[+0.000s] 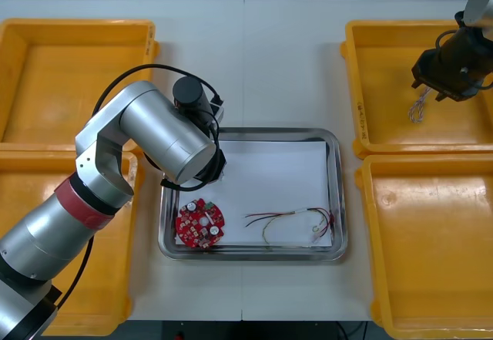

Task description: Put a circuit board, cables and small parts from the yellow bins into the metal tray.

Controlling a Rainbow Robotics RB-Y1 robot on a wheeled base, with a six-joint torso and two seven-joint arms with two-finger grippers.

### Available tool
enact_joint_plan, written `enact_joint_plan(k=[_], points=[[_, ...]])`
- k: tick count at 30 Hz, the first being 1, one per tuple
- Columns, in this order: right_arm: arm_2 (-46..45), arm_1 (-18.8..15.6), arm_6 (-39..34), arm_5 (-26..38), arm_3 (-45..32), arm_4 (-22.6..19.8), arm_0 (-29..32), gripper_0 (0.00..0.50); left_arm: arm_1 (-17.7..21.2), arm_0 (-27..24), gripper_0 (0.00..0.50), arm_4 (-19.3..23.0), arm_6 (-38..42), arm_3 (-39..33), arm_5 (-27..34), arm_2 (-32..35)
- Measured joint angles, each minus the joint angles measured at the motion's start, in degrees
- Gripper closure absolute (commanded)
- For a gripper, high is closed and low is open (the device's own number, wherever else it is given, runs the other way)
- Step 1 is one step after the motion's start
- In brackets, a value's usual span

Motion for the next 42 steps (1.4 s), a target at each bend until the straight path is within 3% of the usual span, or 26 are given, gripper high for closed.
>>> enact_joint_plan(k=[12, 19, 31, 42], points=[[0.0, 0.0, 0.0, -2.38, 2.6, -1.66, 0.0, 0.0, 0.02, 0.0, 0.0, 0.13, 0.01, -1.11, 0.62, 0.0], [0.0, 0.01, -0.02, -3.04, 2.6, -2.99, 0.01, 0.0, 0.18, -0.05, 0.0, 3.14, 0.01, -5.77, 8.6, 1.6], [0.0, 0.02, -0.03, -3.16, 2.61, -3.53, 0.66, 0.0, 2.66, -4.56, 0.0, 10.76, 1.01, -8.0, 18.98, 10.74], [0.0, 0.02, -0.03, -3.82, 2.61, -6.13, 2.33, 0.0, 6.65, -7.1, 0.0, 12.59, 1.26, -6.76, 19.43, 18.59]])
